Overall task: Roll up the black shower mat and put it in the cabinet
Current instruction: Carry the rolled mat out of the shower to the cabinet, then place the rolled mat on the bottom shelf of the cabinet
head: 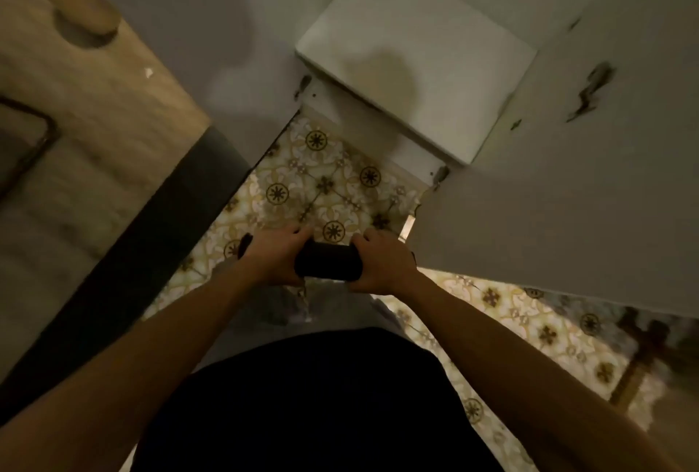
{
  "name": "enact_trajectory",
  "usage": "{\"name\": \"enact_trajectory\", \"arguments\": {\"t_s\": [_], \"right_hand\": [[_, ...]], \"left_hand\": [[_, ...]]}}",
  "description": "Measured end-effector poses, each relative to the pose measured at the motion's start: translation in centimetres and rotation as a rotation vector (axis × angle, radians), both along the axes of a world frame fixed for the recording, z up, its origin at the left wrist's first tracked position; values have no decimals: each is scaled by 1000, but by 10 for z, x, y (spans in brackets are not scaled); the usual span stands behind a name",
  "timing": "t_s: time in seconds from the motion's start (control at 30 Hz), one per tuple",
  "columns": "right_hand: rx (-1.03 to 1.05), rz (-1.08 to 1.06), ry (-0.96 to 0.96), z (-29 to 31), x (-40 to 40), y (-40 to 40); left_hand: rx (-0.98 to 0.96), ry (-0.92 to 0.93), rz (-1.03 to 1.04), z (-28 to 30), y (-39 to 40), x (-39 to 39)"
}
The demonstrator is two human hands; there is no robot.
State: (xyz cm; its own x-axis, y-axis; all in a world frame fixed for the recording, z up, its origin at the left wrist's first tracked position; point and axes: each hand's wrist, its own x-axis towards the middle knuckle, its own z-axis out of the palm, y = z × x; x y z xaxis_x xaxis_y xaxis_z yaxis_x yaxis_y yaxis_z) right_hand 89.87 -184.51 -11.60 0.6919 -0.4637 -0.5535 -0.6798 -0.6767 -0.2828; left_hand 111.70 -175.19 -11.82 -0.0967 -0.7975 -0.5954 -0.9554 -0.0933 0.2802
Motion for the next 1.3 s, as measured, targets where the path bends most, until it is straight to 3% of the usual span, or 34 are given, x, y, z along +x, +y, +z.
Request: {"name": "enact_trajectory", "arguments": {"t_s": [0.17, 0.33, 0.53, 0.7, 1.07, 1.17, 1.3], "right_hand": [[42, -94, -4, -9, 47, -30], [73, -237, 22, -33, 111, -59], [112, -316, -23, -100, 182, -86], [147, -354, -1, -203, 191, -115], [46, -260, 68, -496, 165, -241], [0, -206, 82, -550, 161, -277], [-80, -145, 63, -594, 166, -319]], "left_hand": [[-29, 63, -83, -7, -46, 54], [11, 4, -190, -25, -102, 120], [57, -76, -257, -85, -149, 191], [37, -29, -324, -189, -187, 205], [-9, -3, -459, -490, -317, 181], [-6, -45, -430, -550, -347, 177], [-156, -1, -461, -600, -377, 182]]}}
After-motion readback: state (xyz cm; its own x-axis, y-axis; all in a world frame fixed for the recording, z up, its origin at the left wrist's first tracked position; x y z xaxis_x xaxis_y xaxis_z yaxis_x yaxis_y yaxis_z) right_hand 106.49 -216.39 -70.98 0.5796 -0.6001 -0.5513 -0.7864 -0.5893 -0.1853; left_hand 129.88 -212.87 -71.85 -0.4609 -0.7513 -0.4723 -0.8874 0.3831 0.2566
